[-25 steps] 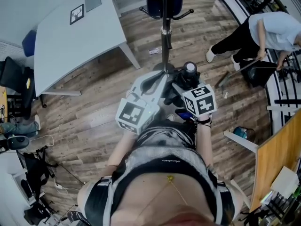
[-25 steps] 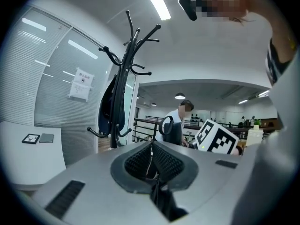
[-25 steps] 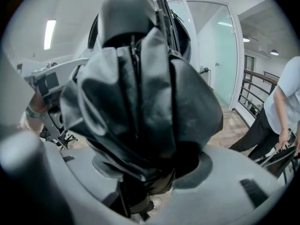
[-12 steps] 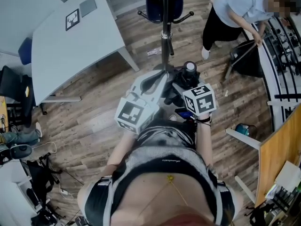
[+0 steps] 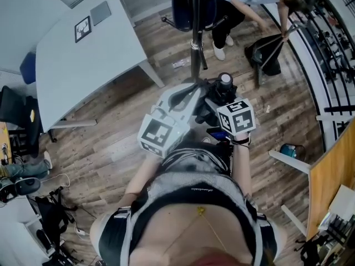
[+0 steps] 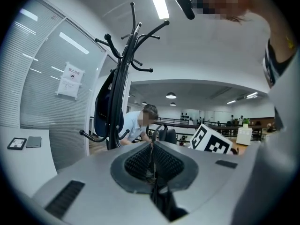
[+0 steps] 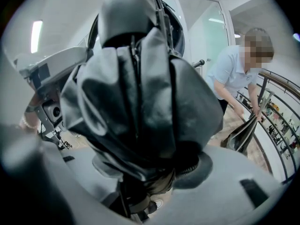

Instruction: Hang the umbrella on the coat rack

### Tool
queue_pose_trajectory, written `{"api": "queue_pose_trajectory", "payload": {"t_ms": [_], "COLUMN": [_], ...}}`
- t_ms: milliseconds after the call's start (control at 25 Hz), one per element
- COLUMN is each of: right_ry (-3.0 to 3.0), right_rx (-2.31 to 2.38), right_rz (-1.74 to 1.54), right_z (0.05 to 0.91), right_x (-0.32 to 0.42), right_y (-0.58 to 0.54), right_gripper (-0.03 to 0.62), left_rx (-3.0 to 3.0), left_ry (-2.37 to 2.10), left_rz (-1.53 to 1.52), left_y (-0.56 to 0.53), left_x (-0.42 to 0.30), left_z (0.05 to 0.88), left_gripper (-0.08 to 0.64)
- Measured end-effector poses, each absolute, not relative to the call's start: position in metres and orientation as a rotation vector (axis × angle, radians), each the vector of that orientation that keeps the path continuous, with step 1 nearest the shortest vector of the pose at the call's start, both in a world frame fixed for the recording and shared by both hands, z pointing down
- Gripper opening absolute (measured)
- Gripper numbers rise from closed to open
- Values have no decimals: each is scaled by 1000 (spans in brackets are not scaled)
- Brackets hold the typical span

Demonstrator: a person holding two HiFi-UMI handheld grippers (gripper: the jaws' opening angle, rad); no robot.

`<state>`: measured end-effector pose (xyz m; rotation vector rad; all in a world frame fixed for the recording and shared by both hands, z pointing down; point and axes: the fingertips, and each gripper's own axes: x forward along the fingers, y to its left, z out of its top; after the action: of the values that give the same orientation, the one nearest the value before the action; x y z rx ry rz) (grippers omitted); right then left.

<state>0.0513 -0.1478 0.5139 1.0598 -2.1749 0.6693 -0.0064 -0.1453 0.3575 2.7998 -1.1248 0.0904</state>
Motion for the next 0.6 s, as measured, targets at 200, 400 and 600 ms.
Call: {"api": "queue_pose_trajectory", "payload": {"t_ms": [200,400,600], "right_ry": [-2164,-2147,-2128], "right_rx": [1084,1103,1113], "right_rz": [687,700,716], "right_z": [520,527,533], "right_x": [49,50,54], "right_y": [-153,-162,-168], "right_gripper": [258,258,258], "left_rx": [2799,2795,2779], "left_ry": [-1104,-1080,-1048], "left_rz": [75,76,72], "left_y": [-150,-158,-167], "left_x": [-10,-10,-11], "left_z": [359,362,366], "left_gripper": [14,14,14]}}
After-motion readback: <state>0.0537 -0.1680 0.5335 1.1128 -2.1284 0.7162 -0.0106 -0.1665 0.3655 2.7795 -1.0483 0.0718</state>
